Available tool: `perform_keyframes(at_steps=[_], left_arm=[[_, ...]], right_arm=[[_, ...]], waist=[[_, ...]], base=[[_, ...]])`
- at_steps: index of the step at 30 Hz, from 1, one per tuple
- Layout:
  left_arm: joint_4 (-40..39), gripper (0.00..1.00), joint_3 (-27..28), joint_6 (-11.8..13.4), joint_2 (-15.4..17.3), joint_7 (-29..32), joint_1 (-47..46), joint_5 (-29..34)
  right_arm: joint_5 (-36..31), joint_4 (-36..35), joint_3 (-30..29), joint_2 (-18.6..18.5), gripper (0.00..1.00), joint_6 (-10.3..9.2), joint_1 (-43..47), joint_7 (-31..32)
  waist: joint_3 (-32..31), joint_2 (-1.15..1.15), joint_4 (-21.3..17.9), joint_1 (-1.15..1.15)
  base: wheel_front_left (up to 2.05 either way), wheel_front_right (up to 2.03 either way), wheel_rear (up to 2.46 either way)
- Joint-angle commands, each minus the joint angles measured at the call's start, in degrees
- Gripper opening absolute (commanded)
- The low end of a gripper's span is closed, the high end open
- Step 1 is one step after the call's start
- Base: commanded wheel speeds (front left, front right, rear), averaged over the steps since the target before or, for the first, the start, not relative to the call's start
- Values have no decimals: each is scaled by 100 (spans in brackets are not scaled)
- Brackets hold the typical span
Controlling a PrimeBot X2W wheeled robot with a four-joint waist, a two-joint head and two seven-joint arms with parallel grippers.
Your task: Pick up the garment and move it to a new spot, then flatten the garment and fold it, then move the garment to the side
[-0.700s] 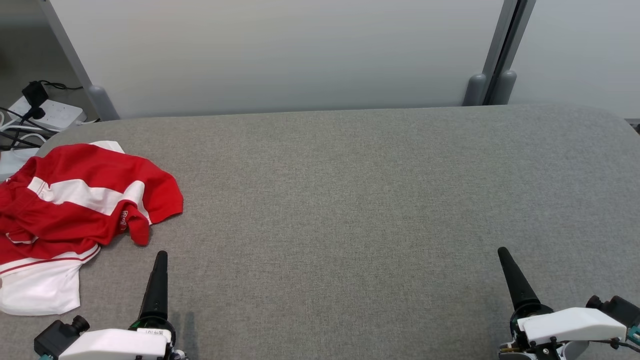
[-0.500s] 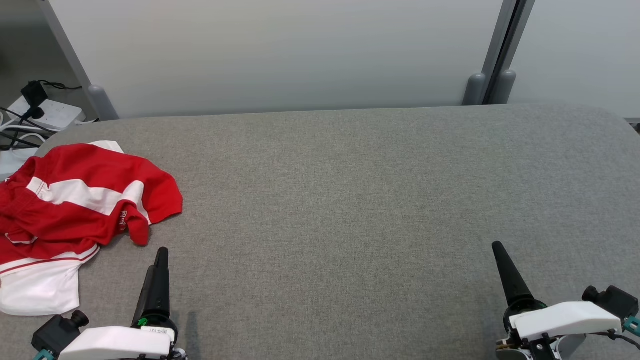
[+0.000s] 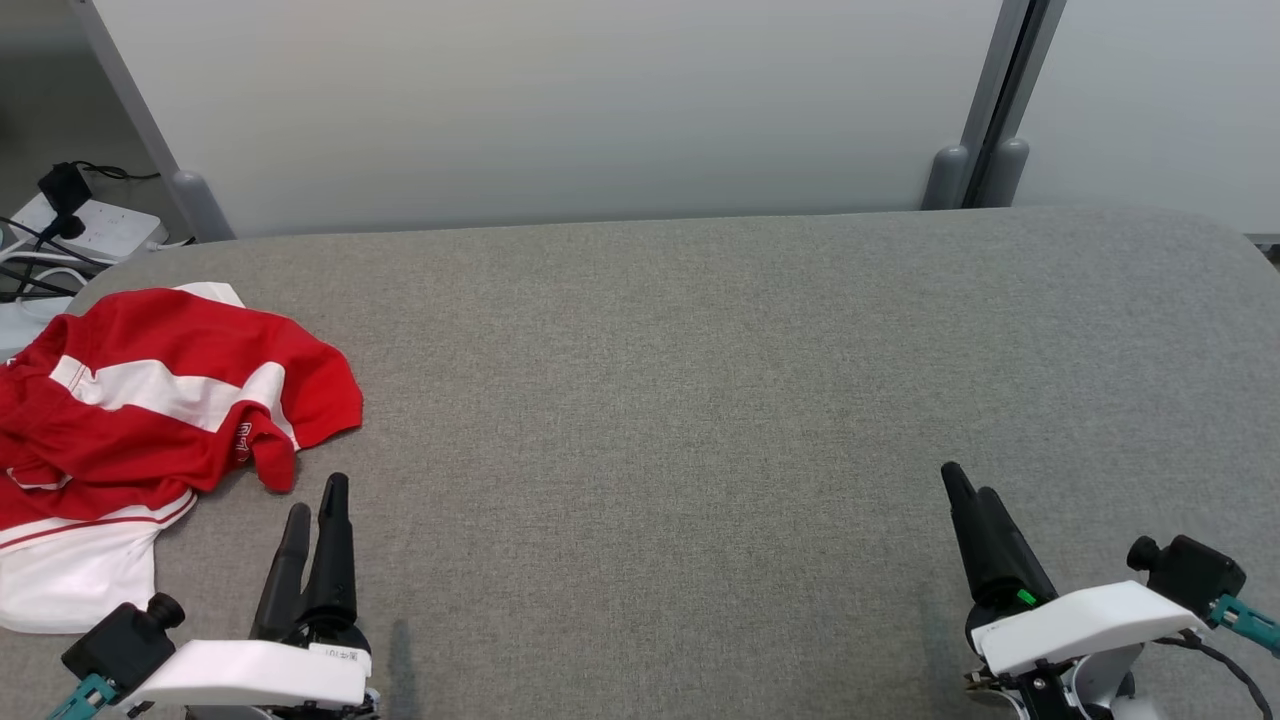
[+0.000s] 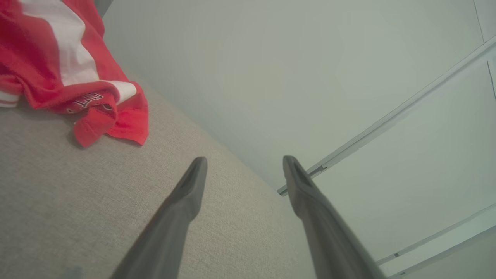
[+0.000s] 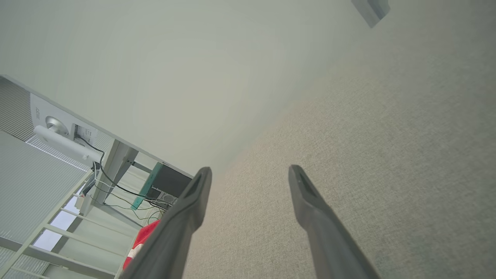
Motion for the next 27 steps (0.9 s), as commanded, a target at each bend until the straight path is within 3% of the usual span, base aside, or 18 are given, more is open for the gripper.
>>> perform_keyframes(at_steps=[1,27], left_arm=[[-234,100,59,33,77,-72,-243,246],[-520,100,-139,131,120,-508,-221,2271]], right_arm=[[-198,-219,116,-50,100,4,-277,-95],[-1825,-297,560,-58,100,6,-459,-532]], waist=[[1,0,-3,0],[-22,0,-42,0]], base=[[0,0,0],[0,0,0]])
